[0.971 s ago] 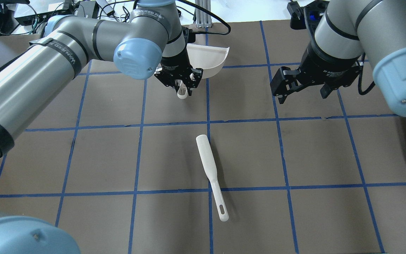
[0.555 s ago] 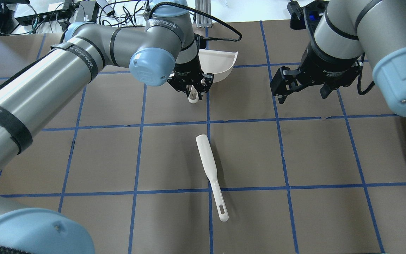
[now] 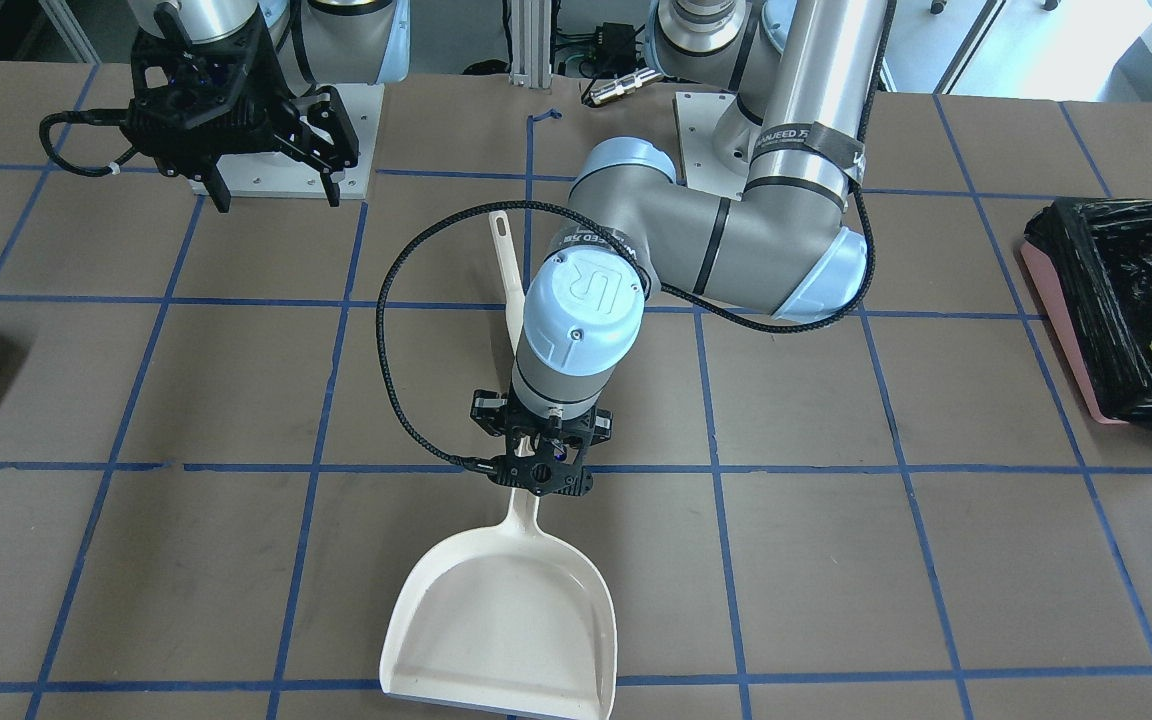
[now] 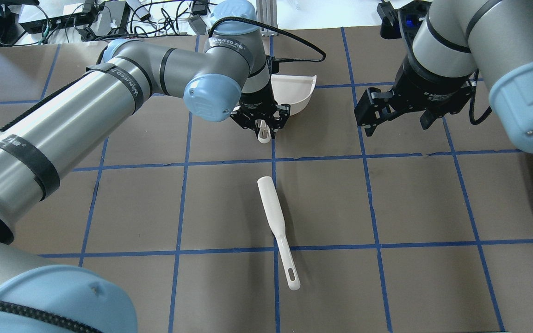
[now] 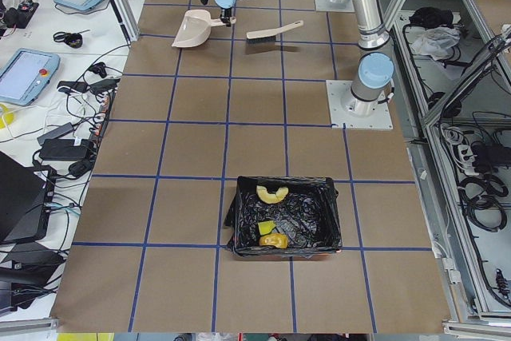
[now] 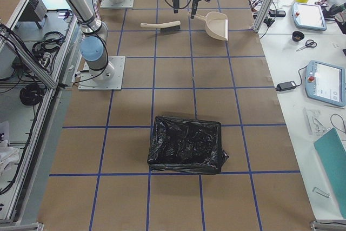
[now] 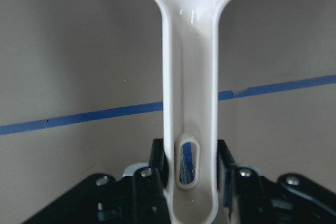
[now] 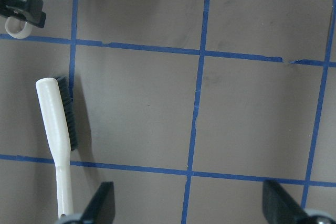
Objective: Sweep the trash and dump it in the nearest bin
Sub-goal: 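Carry the empty dustpan back and lower it onto the table with the left gripper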
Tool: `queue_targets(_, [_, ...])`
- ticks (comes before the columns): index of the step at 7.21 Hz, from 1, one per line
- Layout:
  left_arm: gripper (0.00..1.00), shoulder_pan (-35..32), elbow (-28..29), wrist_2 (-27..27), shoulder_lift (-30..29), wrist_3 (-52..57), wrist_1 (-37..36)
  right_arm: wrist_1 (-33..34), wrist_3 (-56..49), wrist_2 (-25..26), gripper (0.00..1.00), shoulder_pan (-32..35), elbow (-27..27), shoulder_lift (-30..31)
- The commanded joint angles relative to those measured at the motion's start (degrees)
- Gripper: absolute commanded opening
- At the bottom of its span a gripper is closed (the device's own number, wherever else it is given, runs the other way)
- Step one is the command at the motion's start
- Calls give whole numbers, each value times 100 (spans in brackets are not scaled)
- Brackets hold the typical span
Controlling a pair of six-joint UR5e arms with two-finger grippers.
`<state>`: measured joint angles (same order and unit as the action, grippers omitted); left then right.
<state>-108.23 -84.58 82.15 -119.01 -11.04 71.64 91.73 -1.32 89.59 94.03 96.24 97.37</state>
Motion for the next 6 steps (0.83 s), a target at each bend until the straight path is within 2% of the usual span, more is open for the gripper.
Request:
queue_targets(1, [0, -5, -129, -6, 114, 5, -1, 3, 0, 6, 100, 1, 0, -7])
queue_targets(6, [0, -5, -138, -6, 45, 137, 7, 12, 0, -3, 100, 1, 0, -7])
